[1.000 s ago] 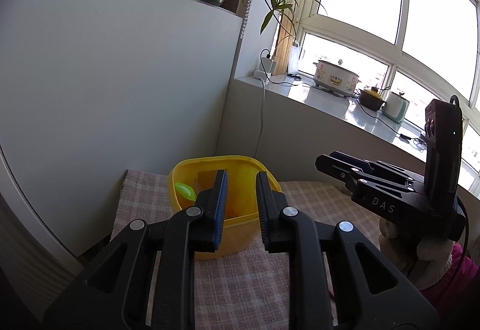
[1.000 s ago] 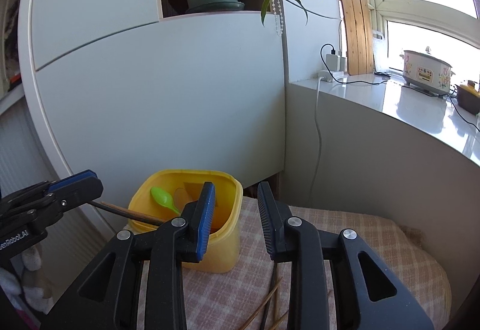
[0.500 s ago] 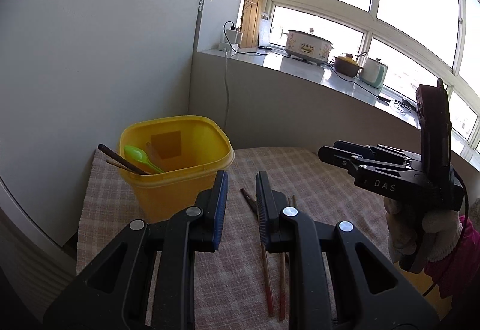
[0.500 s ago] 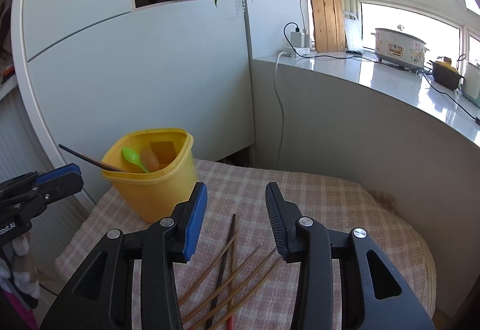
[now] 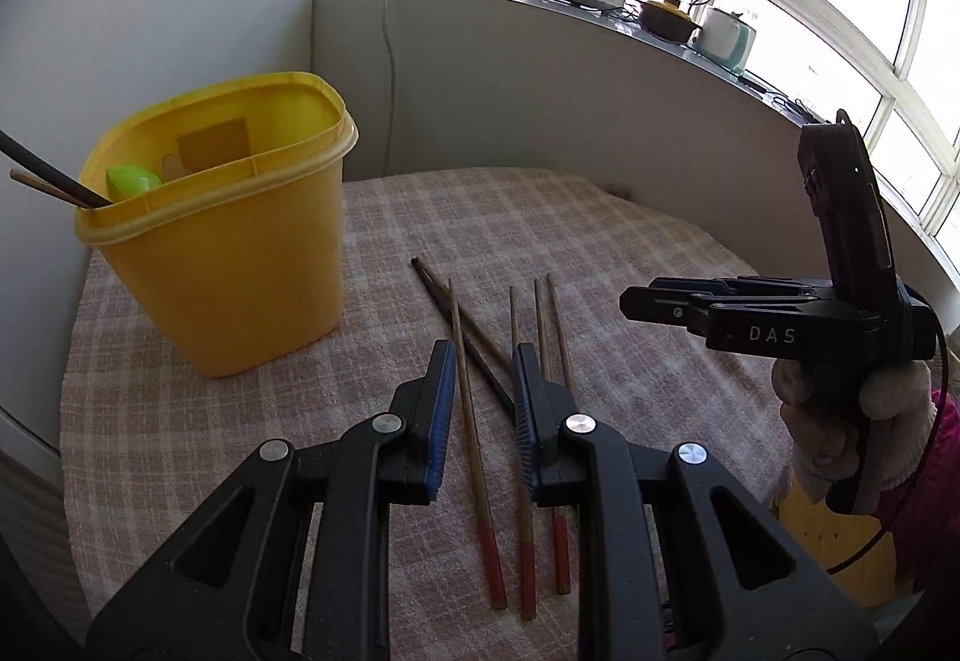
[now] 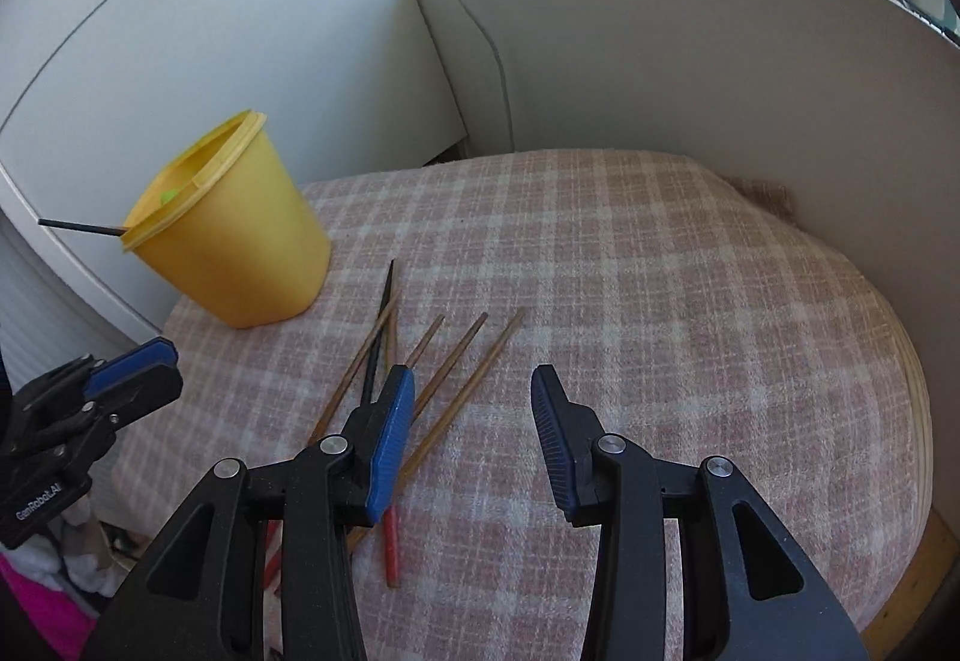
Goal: Organize utensils
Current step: 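Move both grippers back toward the remaining red-tipped chopsticks, then close left gripper on a red-tipped chopstick while right gripper grasps another red-tipped chopstick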
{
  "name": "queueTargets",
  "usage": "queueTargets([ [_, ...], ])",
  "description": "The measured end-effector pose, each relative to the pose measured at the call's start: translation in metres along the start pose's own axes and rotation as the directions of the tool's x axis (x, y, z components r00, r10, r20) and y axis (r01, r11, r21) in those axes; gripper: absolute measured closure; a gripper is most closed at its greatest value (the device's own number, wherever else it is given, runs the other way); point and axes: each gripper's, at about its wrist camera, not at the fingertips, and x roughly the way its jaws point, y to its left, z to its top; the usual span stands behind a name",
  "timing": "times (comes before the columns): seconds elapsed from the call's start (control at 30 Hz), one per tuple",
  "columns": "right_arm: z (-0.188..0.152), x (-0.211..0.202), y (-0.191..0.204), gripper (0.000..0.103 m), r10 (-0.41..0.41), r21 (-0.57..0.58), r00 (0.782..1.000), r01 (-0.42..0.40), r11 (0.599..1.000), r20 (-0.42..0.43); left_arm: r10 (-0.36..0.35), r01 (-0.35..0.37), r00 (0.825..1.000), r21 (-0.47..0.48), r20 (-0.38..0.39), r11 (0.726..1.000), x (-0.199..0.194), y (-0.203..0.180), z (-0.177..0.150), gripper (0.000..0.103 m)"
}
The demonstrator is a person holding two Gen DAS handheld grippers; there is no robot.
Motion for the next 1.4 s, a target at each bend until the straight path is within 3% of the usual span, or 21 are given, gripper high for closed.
queueTargets([
  [0.23,-0.007,0.035,-0.011,0.065,0.071,0.111,0.989,-0.057,0.992,-0.132,-0.029,0.028,0.993,-0.008,-0.116,1.000,0.038,0.000,-0.013,0.085],
  [0.4,-0.007,0.051,-0.015,0.074,0.096,0.168,0.978,-0.065,0.984,-0.185,-0.018,0.017,0.987,-0.008,-0.161,1.000,0.056,0.003,-0.017,0.085],
  [0.73,0.002,0.075,-0.009,0.083,0.034,0.183,0.974,0.008,0.983,-0.224,-0.004,0.007,0.981,0.015,-0.195,1.000,0.080,-0.001,-0.017,0.085],
  [1.2,0.012,0.097,0.024,0.085,-0.074,0.086,0.965,0.099,0.991,-0.251,0.024,-0.025,0.974,-0.001,-0.225,1.000,0.111,0.011,-0.010,0.085],
  [1.3,0.010,0.104,0.032,0.091,-0.105,0.060,0.964,0.123,0.991,-0.242,0.033,-0.034,0.975,-0.002,-0.218,0.999,0.110,0.014,-0.010,0.095],
  [1.4,0.009,0.106,0.034,0.094,-0.098,0.070,0.966,0.118,0.991,-0.240,0.026,-0.030,0.976,-0.016,-0.215,0.999,0.107,0.017,-0.010,0.097],
])
